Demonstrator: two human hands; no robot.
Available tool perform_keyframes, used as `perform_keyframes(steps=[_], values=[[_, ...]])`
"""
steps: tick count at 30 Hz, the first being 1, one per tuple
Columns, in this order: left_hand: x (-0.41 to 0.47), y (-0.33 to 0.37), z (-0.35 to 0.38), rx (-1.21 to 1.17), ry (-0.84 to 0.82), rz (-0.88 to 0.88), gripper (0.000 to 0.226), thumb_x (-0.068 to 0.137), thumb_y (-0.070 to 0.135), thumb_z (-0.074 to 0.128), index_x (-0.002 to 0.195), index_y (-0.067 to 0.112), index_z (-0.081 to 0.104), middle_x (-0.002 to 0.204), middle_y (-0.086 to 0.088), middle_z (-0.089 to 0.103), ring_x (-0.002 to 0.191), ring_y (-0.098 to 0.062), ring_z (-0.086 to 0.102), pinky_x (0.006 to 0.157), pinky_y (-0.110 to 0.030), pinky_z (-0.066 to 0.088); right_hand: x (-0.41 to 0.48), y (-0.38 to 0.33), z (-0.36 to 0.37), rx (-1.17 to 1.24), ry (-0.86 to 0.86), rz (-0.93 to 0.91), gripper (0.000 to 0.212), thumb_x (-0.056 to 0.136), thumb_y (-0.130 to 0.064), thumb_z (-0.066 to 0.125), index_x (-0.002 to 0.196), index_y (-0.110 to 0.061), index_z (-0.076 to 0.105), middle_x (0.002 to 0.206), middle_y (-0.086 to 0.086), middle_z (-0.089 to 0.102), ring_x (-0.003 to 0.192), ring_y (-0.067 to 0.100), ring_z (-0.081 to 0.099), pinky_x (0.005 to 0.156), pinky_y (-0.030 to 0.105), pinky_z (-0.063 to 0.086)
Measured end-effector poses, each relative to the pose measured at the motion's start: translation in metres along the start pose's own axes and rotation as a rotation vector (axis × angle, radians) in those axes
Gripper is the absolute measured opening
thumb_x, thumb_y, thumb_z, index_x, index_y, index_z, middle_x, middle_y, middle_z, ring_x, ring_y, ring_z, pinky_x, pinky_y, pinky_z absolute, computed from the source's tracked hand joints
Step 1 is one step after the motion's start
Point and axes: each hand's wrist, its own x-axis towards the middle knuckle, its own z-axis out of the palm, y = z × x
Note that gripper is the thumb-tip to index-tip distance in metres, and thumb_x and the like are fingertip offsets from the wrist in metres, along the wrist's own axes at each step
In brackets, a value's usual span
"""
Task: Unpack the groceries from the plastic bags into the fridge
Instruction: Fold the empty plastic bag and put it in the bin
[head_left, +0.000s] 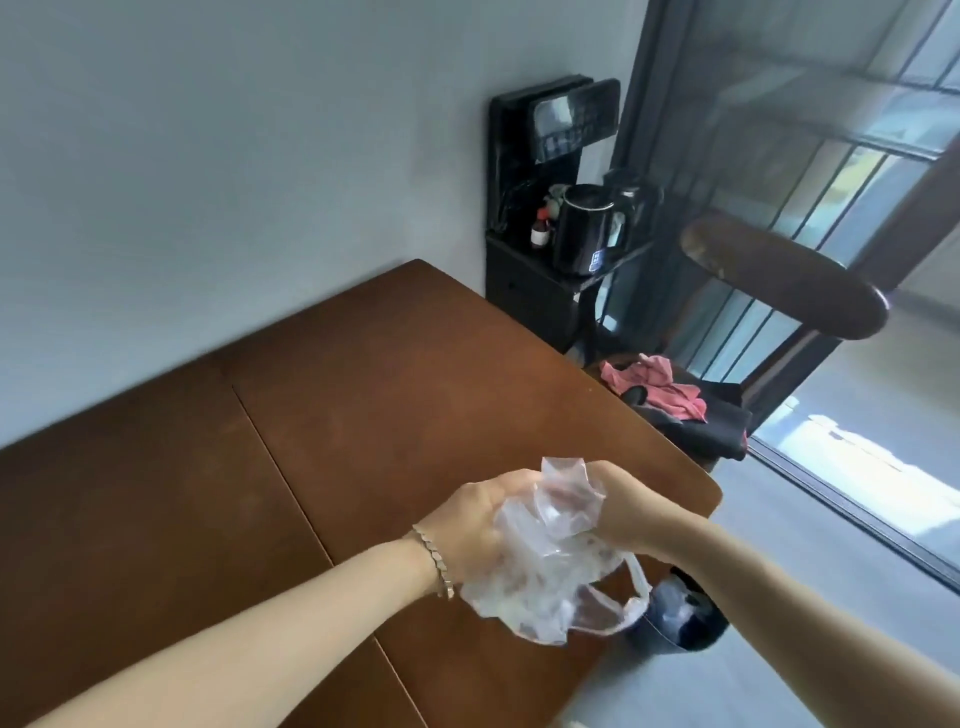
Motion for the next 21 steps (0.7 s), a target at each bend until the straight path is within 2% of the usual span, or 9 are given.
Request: perform_keyframes(steps=[2, 4, 7, 9, 11, 14, 16, 18, 21], values=[[0.021, -0.006, 0.019, -0.289, 0.115, -0.103, 0.028, 0.090, 0.006, 0.048, 0.087, 0.027, 0.067, 0.085, -0.001, 0.062, 0.080, -0.017, 0.058, 0.077, -0.027, 0.048, -0.003, 0.022, -0.005, 0.227, 0.336, 0.074, 0.028, 0.088, 0.003, 0.057, 0.115, -0.005, 0.060, 0.100, 0.005, 0.059, 0.104, 0.029, 0.059, 0.088, 0.038, 0.053], [0.045, -0.008, 0.038, -0.539, 0.249, -0.359, 0.035, 0.093, 0.008, 0.048, 0.067, 0.024, 0.066, 0.076, -0.004, 0.057, 0.077, -0.022, 0.055, 0.073, -0.031, 0.045, -0.005, 0.047, -0.004, 0.374, 0.609, 0.122, 0.034, 0.085, 0.005, 0.060, 0.113, -0.013, 0.058, 0.107, 0.005, 0.052, 0.105, 0.025, 0.054, 0.090, 0.035, 0.052], [0.075, 0.008, 0.080, -0.713, 0.377, -0.652, 0.020, 0.095, 0.004, 0.046, 0.096, 0.009, 0.065, 0.091, -0.015, 0.062, 0.088, -0.031, 0.063, 0.078, -0.040, 0.052, -0.020, 0.094, 0.003, 0.210, 0.811, -0.066, 0.036, 0.073, 0.017, 0.066, 0.100, -0.007, 0.064, 0.115, 0.014, 0.045, 0.105, 0.022, 0.045, 0.086, 0.016, 0.047], [0.093, 0.018, 0.098, -0.777, 0.384, -0.727, 0.023, 0.093, 0.000, 0.045, 0.113, 0.000, 0.057, 0.105, -0.020, 0.061, 0.097, -0.034, 0.063, 0.086, -0.045, 0.053, -0.030, 0.119, 0.005, 0.089, 0.750, -0.239, 0.031, 0.071, 0.008, 0.071, 0.099, -0.005, 0.069, 0.116, 0.015, 0.048, 0.104, 0.021, 0.047, 0.084, 0.005, 0.045], [0.113, 0.036, 0.118, -0.892, 0.302, -0.719, 0.017, 0.092, 0.002, 0.043, 0.104, 0.003, 0.054, 0.107, -0.021, 0.058, 0.098, -0.037, 0.060, 0.086, -0.045, 0.052, -0.042, 0.145, -0.004, 0.087, 0.523, -0.290, 0.031, 0.079, -0.021, 0.068, 0.110, -0.017, 0.066, 0.123, 0.000, 0.045, 0.113, 0.015, 0.046, 0.088, 0.000, 0.038], [0.146, 0.051, 0.162, -1.121, 0.217, -0.703, 0.024, 0.088, 0.014, 0.043, 0.110, 0.007, 0.049, 0.118, -0.023, 0.055, 0.105, -0.038, 0.056, 0.095, -0.044, 0.046, -0.049, 0.192, -0.015, 0.012, 0.489, -0.250, 0.046, 0.080, -0.050, 0.055, 0.112, -0.019, 0.066, 0.117, -0.003, 0.061, 0.115, 0.016, 0.047, 0.095, 0.025, 0.044], [0.173, 0.057, 0.210, -1.156, 0.131, -0.729, 0.044, 0.086, 0.024, 0.042, 0.124, 0.005, 0.050, 0.124, -0.020, 0.056, 0.110, -0.036, 0.054, 0.098, -0.041, 0.043, -0.050, 0.240, -0.029, -0.014, 0.553, -0.193, 0.047, 0.077, -0.050, 0.055, 0.103, -0.015, 0.071, 0.100, -0.003, 0.069, 0.105, 0.014, 0.048, 0.087, 0.025, 0.047], [0.197, 0.057, 0.256, -1.099, 0.073, -0.769, 0.049, 0.088, 0.035, 0.040, 0.124, 0.005, 0.055, 0.115, -0.017, 0.062, 0.103, -0.032, 0.056, 0.084, -0.038, 0.047, -0.045, 0.284, -0.039, 0.007, 0.547, -0.085, 0.038, 0.075, -0.041, 0.066, 0.099, -0.011, 0.071, 0.093, -0.001, 0.070, 0.099, 0.018, 0.053, 0.080, 0.022, 0.045], [0.225, 0.050, 0.296, -0.819, -0.049, -0.877, 0.045, 0.091, 0.045, 0.039, 0.096, 0.007, 0.064, 0.081, -0.012, 0.063, 0.072, -0.023, 0.053, 0.065, -0.028, 0.041, -0.034, 0.342, -0.044, 0.067, 0.458, 0.116, 0.024, 0.084, -0.010, 0.065, 0.108, -0.006, 0.065, 0.107, 0.006, 0.065, 0.101, 0.027, 0.057, 0.077, 0.021, 0.037]])
